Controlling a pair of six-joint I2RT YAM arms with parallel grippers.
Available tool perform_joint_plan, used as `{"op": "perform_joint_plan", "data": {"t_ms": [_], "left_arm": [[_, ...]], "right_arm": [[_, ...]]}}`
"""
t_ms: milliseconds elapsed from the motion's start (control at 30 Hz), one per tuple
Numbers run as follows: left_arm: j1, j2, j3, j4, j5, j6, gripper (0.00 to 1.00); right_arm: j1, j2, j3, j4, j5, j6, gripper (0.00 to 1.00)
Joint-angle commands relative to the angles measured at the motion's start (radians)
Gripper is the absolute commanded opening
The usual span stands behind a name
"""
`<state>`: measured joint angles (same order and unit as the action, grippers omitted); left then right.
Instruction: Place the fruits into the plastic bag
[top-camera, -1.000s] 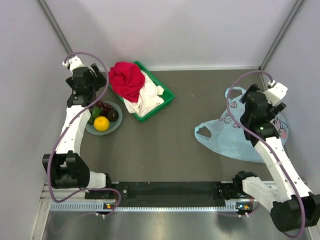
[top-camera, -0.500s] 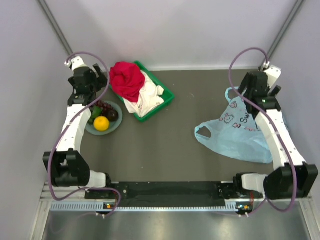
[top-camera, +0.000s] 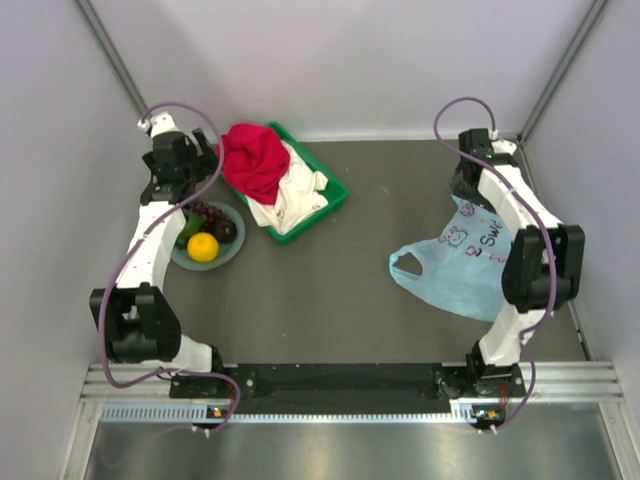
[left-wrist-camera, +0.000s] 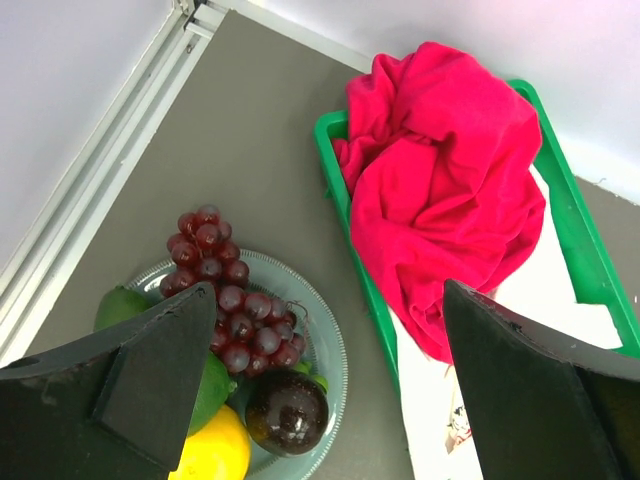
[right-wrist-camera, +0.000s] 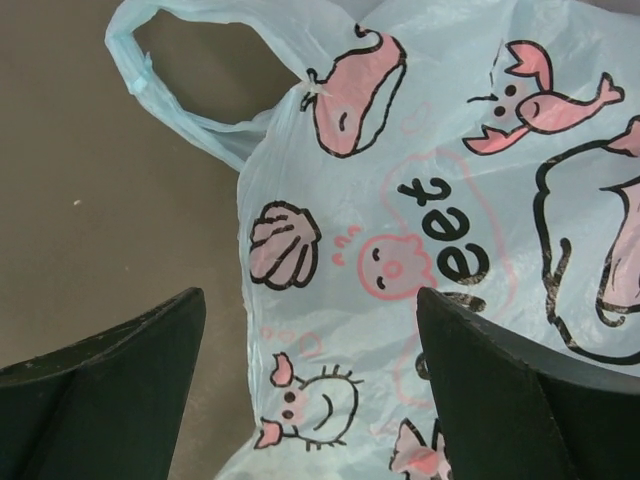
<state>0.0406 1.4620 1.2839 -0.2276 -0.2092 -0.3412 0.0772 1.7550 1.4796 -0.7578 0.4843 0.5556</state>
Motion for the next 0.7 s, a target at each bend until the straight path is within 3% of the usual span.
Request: {"op": "perform_joint_plan", "data": {"t_ms": [0,300,500,667], "left_arm": [[0.004,-0.006,0.051,0.065,-0.006,0.033,0.99],[0.002,-0.017,0.04,0.053,0.001,0.011,0.99],[0.001,-0.023,0.035,0.048,0.005,0.013,0.99],[0.002,-0.017,0.045,0.05,0.025,0.007,0.99]], "right_arm": [[0.035,0.063,0.103,-0.084,0.076,0.055,0.87],[0.035,0.214,0.146,-0.143,0.123,0.053,0.91],[0.035,0.228,0.101,-0.094,0.117,0.035,0.9],[0.035,0.189,0.05,-0.022,0.093,-0.003,0.72]]}}
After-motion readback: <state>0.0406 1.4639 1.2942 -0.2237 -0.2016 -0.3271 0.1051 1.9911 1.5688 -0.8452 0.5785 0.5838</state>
